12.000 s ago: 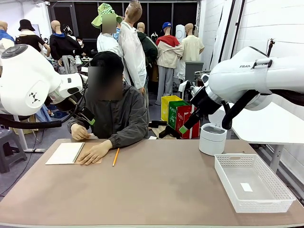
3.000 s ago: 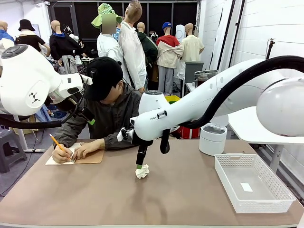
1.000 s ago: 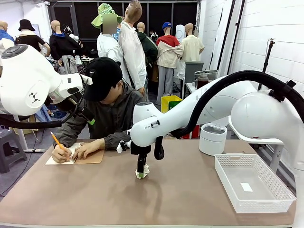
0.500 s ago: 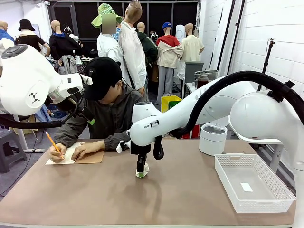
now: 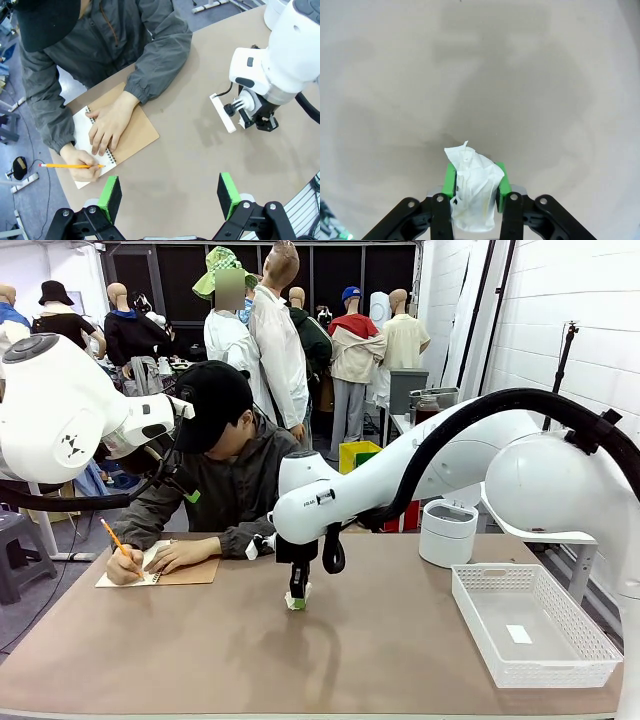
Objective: Sort the paper based on its condition.
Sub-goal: If a person hands you a paper, place it in the Organizing basket , and if it's crumpled, put it in the Trash can.
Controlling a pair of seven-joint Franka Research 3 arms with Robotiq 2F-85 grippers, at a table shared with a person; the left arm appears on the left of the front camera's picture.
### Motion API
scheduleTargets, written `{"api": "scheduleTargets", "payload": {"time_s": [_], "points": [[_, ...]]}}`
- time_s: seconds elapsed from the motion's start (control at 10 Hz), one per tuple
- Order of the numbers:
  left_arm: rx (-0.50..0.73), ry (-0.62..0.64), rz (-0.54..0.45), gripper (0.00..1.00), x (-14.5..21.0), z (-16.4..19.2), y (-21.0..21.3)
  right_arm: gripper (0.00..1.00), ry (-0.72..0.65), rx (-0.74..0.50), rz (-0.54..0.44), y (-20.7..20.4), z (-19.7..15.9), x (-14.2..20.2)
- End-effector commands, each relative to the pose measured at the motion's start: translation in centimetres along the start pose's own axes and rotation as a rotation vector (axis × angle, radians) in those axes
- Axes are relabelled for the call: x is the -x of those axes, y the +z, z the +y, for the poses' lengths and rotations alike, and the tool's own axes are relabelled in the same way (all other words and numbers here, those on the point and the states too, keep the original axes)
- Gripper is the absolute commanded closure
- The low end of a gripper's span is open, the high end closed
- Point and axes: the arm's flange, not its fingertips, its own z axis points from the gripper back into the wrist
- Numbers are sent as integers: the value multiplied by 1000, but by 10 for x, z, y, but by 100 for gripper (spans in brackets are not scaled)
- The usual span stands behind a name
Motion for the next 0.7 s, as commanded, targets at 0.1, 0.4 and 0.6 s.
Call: {"api": "scheduleTargets", "payload": {"time_s": [0.1,0.4,0.6], "points": [[2,3,5,0,0,1,1,64,-128,-71,-34,66,-3,43],[2,3,5,0,0,1,1,64,-385,-7,-53,115,-35,111],[2,3,5,0,0,1,1,64,-566,43,-51,138,-66,153]]}}
